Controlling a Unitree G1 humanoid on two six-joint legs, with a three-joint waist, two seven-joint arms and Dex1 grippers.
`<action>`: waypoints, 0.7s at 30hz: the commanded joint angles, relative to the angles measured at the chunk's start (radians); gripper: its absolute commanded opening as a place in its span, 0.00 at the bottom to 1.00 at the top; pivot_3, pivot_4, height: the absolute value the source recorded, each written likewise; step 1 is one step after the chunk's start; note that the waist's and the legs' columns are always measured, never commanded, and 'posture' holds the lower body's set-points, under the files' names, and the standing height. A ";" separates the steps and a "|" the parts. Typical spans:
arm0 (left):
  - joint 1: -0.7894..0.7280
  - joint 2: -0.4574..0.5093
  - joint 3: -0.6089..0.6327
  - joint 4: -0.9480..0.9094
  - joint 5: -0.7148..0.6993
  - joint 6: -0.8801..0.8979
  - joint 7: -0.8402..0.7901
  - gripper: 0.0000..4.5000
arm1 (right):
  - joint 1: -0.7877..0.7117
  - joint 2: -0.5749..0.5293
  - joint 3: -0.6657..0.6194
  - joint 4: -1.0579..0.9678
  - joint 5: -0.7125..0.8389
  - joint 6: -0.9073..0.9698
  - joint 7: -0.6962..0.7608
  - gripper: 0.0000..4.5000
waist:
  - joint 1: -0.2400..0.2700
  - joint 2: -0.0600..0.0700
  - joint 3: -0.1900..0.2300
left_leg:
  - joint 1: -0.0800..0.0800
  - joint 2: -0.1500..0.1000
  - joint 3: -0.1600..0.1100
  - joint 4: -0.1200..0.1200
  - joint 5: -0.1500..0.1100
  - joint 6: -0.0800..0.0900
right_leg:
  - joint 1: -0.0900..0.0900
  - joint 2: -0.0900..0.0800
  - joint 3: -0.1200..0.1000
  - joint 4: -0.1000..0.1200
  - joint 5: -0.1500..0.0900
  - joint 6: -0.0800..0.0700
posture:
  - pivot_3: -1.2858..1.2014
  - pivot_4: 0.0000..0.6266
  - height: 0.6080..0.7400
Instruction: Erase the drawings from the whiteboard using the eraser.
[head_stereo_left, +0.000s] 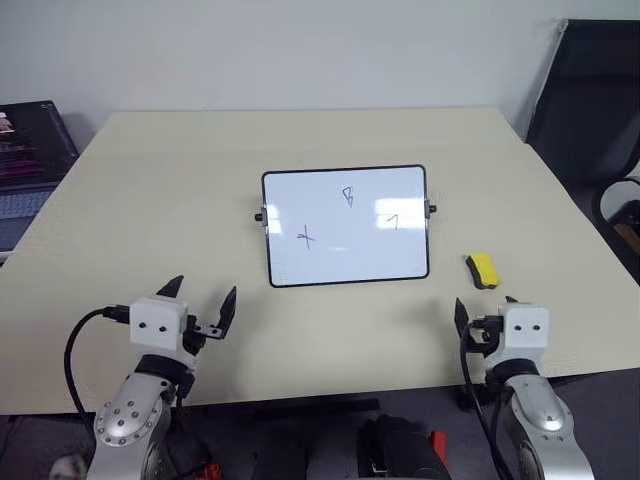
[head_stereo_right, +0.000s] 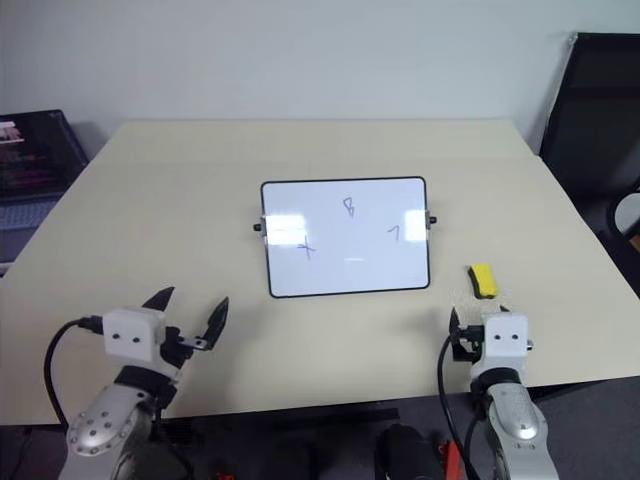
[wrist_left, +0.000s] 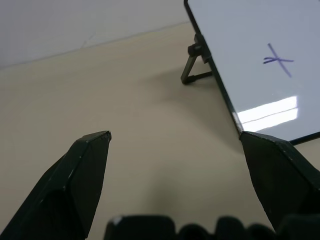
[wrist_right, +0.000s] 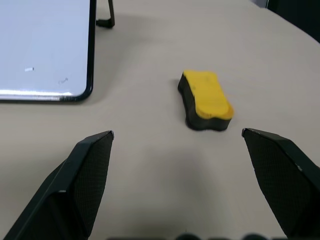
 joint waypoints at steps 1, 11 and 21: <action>0.020 -0.008 0.003 -0.064 -0.011 -0.002 0.005 1.00 | 0.008 -0.019 -0.013 -0.053 0.013 0.008 0.019 1.00 | -0.001 0.000 0.000 | 0.000 0.000 0.000 0.000 0.000 0.000 | 0.000 0.000 0.000 0.000 0.000 0.000 | 0.52 0.24 1.00; -0.030 -0.020 -0.036 -0.035 0.009 -0.007 0.019 1.00 | -0.033 -0.054 -0.091 -0.021 0.041 0.010 0.036 1.00 | -0.002 0.000 0.000 | 0.000 0.000 0.000 0.000 0.000 0.000 | 0.000 0.000 0.000 0.000 0.000 0.000 | 0.52 0.24 1.00; -0.119 -0.033 -0.105 0.003 0.045 -0.020 0.033 1.00 | -0.100 -0.067 -0.147 0.110 0.061 -0.068 0.038 1.00 | -0.004 0.000 0.000 | 0.000 -0.001 0.001 -0.001 0.000 0.000 | 0.000 0.002 0.000 0.000 0.000 0.000 | 0.52 0.24 1.00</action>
